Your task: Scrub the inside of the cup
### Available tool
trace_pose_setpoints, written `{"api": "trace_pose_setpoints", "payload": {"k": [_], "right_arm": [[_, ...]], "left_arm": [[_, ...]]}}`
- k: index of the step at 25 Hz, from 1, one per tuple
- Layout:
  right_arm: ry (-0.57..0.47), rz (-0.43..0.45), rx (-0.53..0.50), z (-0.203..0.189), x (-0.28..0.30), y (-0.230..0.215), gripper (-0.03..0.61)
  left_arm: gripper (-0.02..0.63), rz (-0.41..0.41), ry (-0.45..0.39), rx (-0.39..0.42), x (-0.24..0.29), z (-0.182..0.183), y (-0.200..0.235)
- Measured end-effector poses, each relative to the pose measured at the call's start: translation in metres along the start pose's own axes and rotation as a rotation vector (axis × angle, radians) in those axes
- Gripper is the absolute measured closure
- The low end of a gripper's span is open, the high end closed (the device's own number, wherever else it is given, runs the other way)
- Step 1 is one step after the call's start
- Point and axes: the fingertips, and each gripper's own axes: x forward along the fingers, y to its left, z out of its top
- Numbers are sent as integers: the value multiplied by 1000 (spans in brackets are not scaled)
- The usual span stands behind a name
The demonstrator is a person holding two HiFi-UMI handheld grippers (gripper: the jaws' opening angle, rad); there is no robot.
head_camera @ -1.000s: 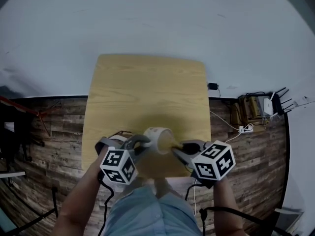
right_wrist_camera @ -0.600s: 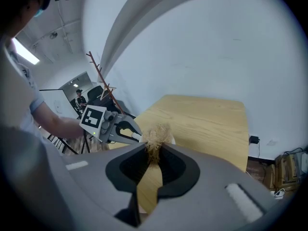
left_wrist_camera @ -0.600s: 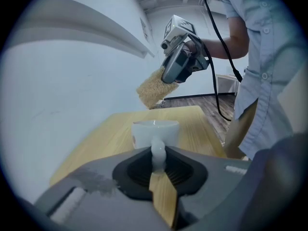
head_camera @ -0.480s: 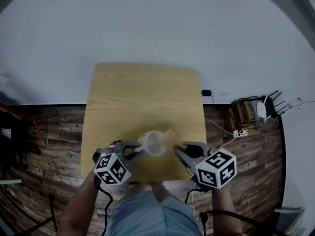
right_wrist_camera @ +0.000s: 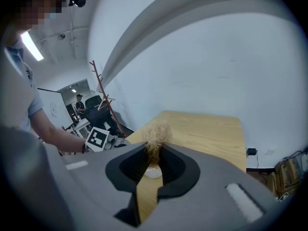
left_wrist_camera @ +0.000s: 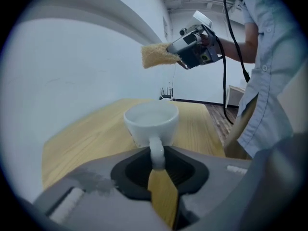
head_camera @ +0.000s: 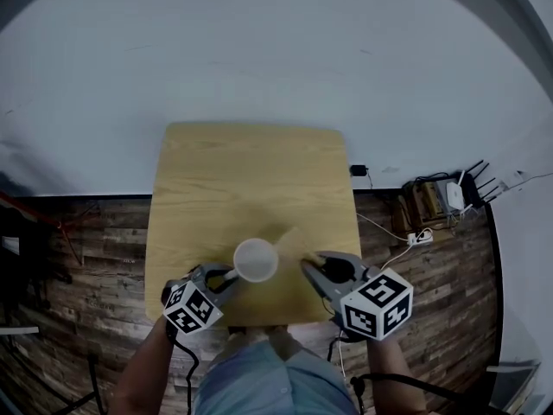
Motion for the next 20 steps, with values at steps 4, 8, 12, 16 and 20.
{"api": "trace_pose_setpoints", "payload": {"k": [4, 8, 12, 16, 20], "right_arm": [[-17, -1, -2, 3, 3, 1, 525], [-48, -3, -4, 8, 5, 2, 525], [-90, -6, -17, 17, 4, -1, 523], [-152, -20, -48, 29, 1, -1, 523], [-232, -32, -101, 47, -5, 3, 523]], "left_arm": [[520, 10, -3, -33, -5, -2, 1], [520, 32, 12, -85, -20, -16, -4], [520, 98, 2, -144, -48, -22, -4], [520, 220, -64, -151, -84, 10, 11], [523, 379, -176, -193, -115, 63, 35]]}}
